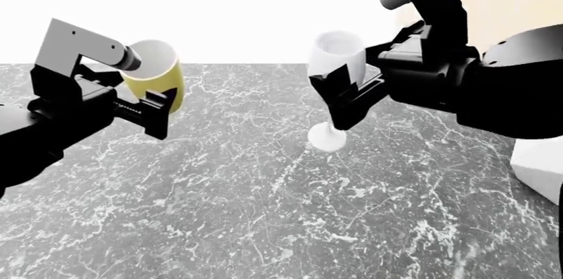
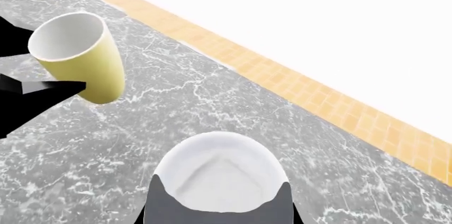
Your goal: Pick the cup and wine glass and place them in the sink. Then turn on the water.
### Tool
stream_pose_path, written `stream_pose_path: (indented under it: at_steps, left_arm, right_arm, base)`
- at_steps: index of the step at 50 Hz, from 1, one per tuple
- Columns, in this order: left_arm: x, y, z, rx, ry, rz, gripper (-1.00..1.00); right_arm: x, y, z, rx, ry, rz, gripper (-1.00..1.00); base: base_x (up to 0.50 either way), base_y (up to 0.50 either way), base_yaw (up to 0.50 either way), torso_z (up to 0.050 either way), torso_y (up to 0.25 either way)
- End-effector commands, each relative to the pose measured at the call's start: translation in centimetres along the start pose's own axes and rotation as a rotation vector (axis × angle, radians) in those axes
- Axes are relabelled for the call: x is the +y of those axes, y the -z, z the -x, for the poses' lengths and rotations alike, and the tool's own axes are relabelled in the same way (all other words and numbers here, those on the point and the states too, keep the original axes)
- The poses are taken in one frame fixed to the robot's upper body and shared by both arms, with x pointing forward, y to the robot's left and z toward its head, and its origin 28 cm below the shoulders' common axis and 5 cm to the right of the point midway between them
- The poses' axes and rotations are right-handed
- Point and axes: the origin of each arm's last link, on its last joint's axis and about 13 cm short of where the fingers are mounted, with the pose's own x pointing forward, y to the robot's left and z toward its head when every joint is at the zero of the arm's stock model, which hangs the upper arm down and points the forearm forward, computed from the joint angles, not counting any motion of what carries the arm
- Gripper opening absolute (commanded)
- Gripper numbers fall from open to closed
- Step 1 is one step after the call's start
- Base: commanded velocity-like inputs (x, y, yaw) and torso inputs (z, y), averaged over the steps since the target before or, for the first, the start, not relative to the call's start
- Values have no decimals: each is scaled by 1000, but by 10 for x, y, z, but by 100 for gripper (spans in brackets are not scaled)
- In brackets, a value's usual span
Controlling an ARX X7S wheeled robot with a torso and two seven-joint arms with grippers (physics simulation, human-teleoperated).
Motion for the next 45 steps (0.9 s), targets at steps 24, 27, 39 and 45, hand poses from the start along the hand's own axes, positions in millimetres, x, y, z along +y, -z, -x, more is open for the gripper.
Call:
stream_pose_path:
  at_steps: [24,27,39,45]
  left_arm:
    - [-4,8,58,-2,53,4,-100]
    - [-6,8,67,-5,63,1,-100]
    - [-9,17,82,6,55,-3,-100]
    - [-9,16,81,-1,50,-8,-100]
  right_arm:
    - [-6,24,45,12,149,-27,-100]
    - [-6,24,46,9,155,-30,-100]
    - [-5,32,58,15,177,-42,-100]
    - [-4,36,59,10,179,-45,-100]
  base:
    - [0,0,0,0,0]
    - [0,0,0,0,0]
    - [0,0,0,0,1]
    - [0,0,0,2,0]
